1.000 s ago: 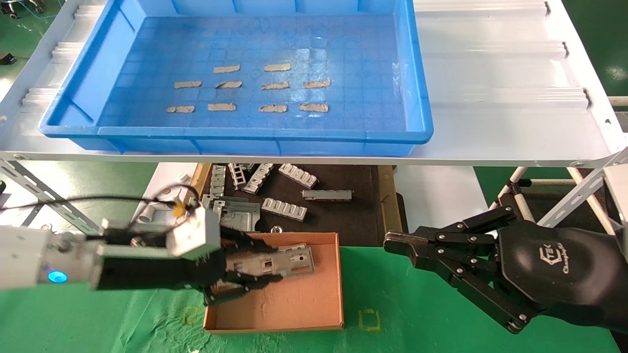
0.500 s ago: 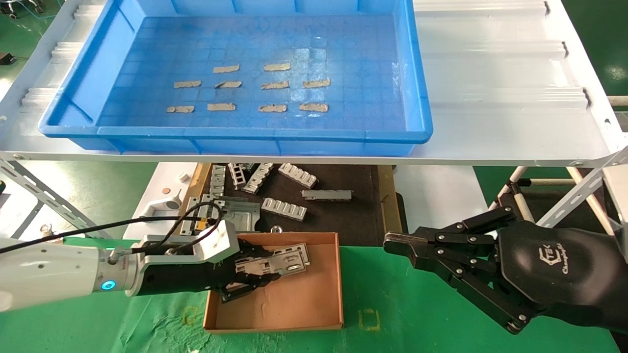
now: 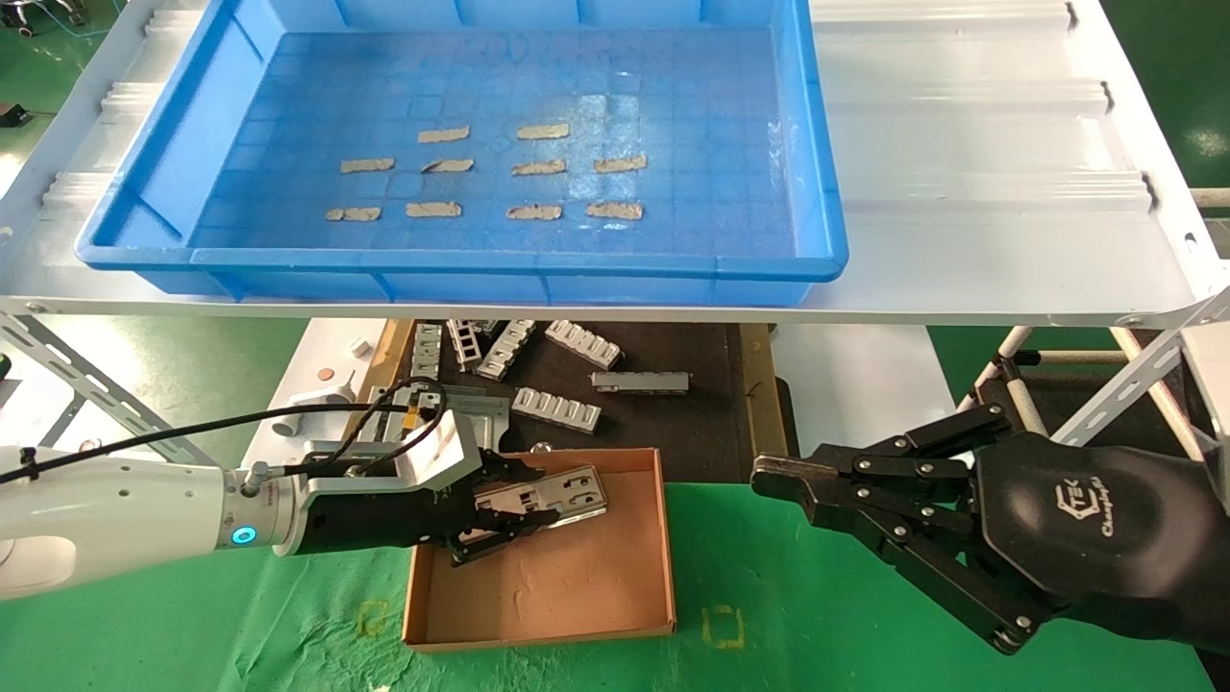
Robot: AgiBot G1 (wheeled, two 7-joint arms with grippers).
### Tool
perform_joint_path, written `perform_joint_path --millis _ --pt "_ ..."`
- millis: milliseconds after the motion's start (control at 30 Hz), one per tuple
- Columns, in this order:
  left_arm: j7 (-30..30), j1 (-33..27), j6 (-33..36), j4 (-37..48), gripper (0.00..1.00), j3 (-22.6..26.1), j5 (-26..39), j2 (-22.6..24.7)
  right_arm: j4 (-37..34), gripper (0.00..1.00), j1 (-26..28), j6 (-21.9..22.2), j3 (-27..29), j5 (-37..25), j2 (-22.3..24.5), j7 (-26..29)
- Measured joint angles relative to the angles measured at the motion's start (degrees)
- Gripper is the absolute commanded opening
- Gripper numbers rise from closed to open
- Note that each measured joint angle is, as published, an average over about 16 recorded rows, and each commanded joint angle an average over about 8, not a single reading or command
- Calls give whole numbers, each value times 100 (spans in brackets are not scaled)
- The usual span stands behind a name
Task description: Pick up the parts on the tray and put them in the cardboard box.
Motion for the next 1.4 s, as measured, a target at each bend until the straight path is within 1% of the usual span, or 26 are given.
perform_joint_path --millis 67,100,133,167,667,1033,1067,1100,1133,1300,1333,1367,1400 --pt "68 -30 24 125 78 -1 -2 42 0 0 0 0 0 0 0 0" --pt "98 -45 35 181 88 -2 -3 61 0 0 0 0 0 0 0 0" --pt "127 -59 47 234 95 -3 -5 77 0 0 0 0 0 0 0 0" --pt "154 -73 58 284 100 -4 -6 93 0 0 0 0 0 0 0 0" --pt "372 -245 258 716 100 -21 -43 188 0 0 0 0 0 0 0 0" --pt "345 -188 657 593 100 -220 -430 -14 0 0 0 0 0 0 0 0" --pt "331 -172 698 564 100 -249 -480 -42 0 1 0 0 0 0 0 0" --pt "314 -155 738 531 100 -279 -532 -70 0 6 0 0 0 0 0 0" --pt "296 -135 778 494 100 -312 -585 -99 0 17 0 0 0 0 0 0" --pt "175 -22 952 256 100 -469 -809 -252 0 79 0 0 0 0 0 0" --pt "142 1 978 203 100 -502 -849 -280 0 90 0 0 0 0 0 0" --pt "110 26 1002 146 100 -537 -890 -309 0 98 0 0 0 0 0 0" --pt "77 51 1022 90 100 -570 -925 -338 0 100 0 0 0 0 0 0"
